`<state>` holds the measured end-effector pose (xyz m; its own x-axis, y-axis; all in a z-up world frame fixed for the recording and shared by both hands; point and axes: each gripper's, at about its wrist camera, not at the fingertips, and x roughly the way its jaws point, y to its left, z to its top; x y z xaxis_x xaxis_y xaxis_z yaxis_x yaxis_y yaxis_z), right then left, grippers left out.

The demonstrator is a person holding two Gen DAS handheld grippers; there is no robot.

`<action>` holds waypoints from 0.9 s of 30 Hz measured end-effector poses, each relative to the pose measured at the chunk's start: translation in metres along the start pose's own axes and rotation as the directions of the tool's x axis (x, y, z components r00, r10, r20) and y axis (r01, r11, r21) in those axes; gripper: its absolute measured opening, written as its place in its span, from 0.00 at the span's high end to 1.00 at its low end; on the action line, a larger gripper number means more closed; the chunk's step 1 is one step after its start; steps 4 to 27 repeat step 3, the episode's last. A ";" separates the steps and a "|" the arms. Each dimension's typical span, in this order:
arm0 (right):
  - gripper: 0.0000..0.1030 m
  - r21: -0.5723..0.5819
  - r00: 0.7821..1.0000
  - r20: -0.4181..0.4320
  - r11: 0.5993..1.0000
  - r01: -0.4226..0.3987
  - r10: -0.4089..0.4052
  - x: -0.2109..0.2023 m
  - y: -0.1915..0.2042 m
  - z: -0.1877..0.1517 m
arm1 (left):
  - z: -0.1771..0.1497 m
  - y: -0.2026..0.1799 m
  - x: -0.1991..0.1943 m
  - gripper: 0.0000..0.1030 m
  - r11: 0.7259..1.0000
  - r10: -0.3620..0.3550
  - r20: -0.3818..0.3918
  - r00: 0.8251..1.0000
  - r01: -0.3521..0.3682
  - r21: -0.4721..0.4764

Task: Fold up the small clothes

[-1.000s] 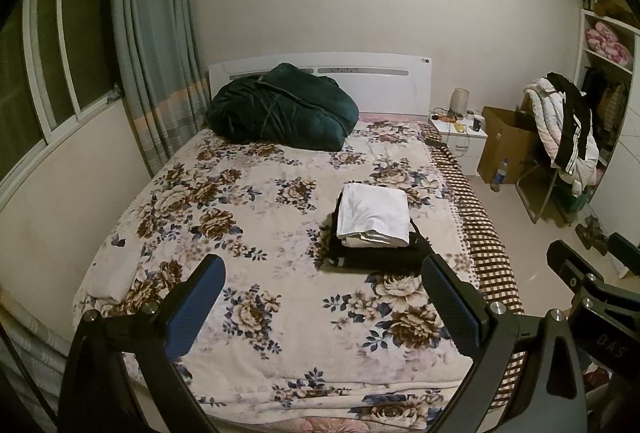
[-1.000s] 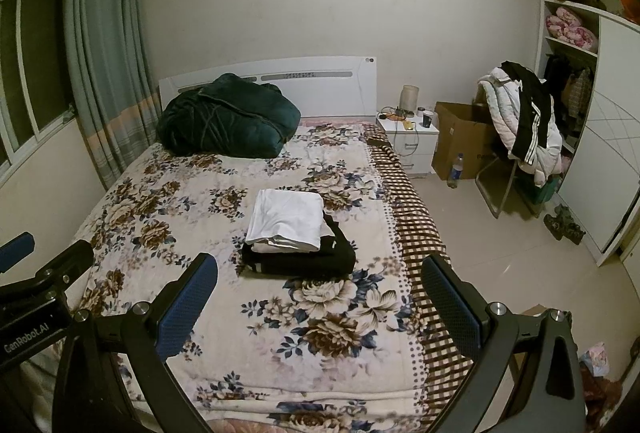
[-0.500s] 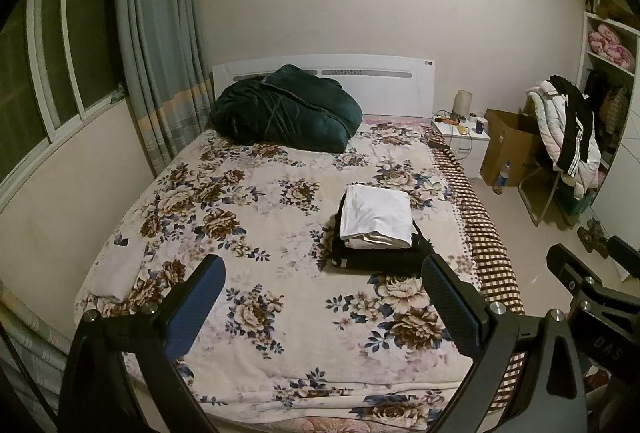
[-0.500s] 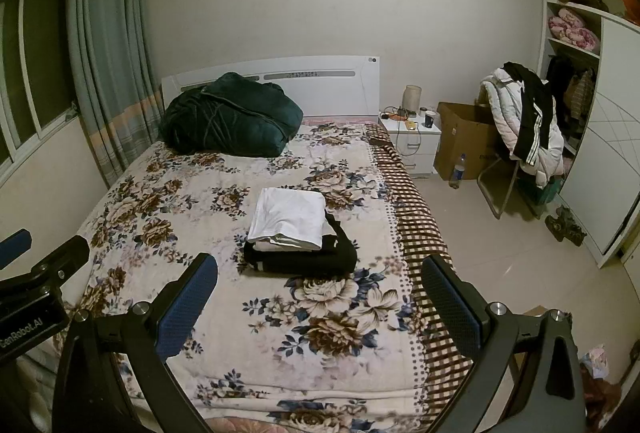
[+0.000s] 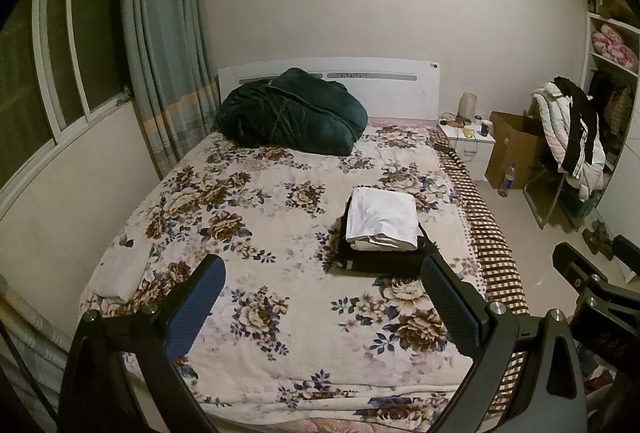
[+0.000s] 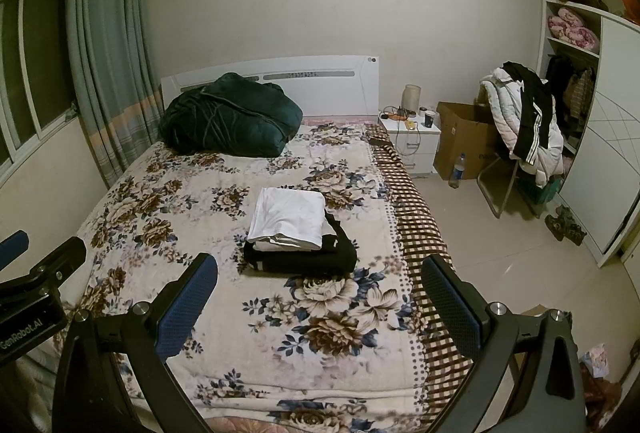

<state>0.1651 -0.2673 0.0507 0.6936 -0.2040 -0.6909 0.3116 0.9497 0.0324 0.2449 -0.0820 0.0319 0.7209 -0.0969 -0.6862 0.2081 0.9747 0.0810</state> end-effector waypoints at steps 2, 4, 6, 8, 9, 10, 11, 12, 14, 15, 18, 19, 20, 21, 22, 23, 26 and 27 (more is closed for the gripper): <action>0.00 0.000 1.000 0.001 1.000 -0.002 0.002 0.000 -0.001 0.000 | 0.000 0.000 -0.002 0.03 1.000 0.008 0.011 1.000 -0.007 -0.005; 0.00 0.000 1.000 0.001 1.000 -0.003 0.003 0.000 -0.001 0.000 | 0.001 0.000 -0.003 0.03 1.000 0.008 0.012 1.000 -0.008 -0.009; 0.00 0.000 1.000 0.001 1.000 -0.003 0.003 0.000 -0.001 0.000 | 0.001 0.000 -0.003 0.03 1.000 0.008 0.012 1.000 -0.008 -0.009; 0.00 0.000 1.000 0.001 1.000 -0.003 0.003 0.000 -0.001 0.000 | 0.001 0.000 -0.003 0.03 1.000 0.008 0.012 1.000 -0.008 -0.009; 0.00 0.000 1.000 0.001 1.000 -0.003 0.003 0.000 -0.001 0.000 | 0.001 0.000 -0.003 0.03 1.000 0.008 0.012 1.000 -0.008 -0.009; 0.00 0.000 1.000 0.001 1.000 -0.003 0.003 0.000 -0.001 0.000 | 0.001 0.000 -0.003 0.03 1.000 0.008 0.012 1.000 -0.008 -0.009; 0.00 0.000 1.000 0.001 1.000 -0.003 0.003 0.000 -0.001 0.000 | 0.001 0.000 -0.003 0.03 1.000 0.008 0.012 1.000 -0.008 -0.009; 0.00 0.000 1.000 0.001 1.000 -0.003 0.003 0.000 -0.001 0.000 | 0.001 0.000 -0.003 0.03 1.000 0.008 0.012 1.000 -0.008 -0.009; 0.00 0.000 1.000 0.001 1.000 -0.003 0.003 0.000 -0.001 0.000 | 0.001 0.000 -0.003 0.03 1.000 0.008 0.012 1.000 -0.008 -0.009; 0.00 0.000 1.000 0.001 1.000 -0.003 0.003 0.000 -0.001 0.000 | 0.001 0.000 -0.003 0.03 1.000 0.008 0.012 1.000 -0.008 -0.009; 0.00 0.000 1.000 0.001 1.000 -0.003 0.003 0.000 -0.001 0.000 | 0.001 0.000 -0.003 0.03 1.000 0.008 0.012 1.000 -0.008 -0.009; 0.00 0.000 1.000 0.001 1.000 -0.003 0.003 0.000 -0.001 0.000 | 0.001 0.000 -0.003 0.03 1.000 0.008 0.012 1.000 -0.008 -0.009; 0.00 0.000 1.000 0.001 1.000 -0.003 0.003 0.000 -0.001 0.000 | 0.001 0.000 -0.003 0.03 1.000 0.008 0.012 1.000 -0.008 -0.009; 0.00 0.000 1.000 0.001 1.000 -0.003 0.003 0.000 -0.001 0.000 | 0.001 0.000 -0.003 0.03 1.000 0.008 0.012 1.000 -0.008 -0.009; 0.00 0.000 1.000 0.001 1.000 -0.003 0.003 0.000 -0.001 0.000 | 0.001 0.000 -0.003 0.03 1.000 0.008 0.012 1.000 -0.008 -0.009; 0.00 0.000 1.000 0.001 1.000 -0.003 0.003 0.000 -0.001 0.000 | 0.001 0.000 -0.003 0.03 1.000 0.008 0.012 1.000 -0.008 -0.009; 0.00 0.000 1.000 0.001 1.000 -0.003 0.003 0.000 -0.001 0.000 | 0.001 0.000 -0.003 0.03 1.000 0.008 0.012 1.000 -0.008 -0.009; 0.00 0.000 1.000 0.001 1.000 -0.003 0.003 0.000 -0.001 0.000 | 0.001 0.000 -0.003 0.03 1.000 0.008 0.012 1.000 -0.008 -0.009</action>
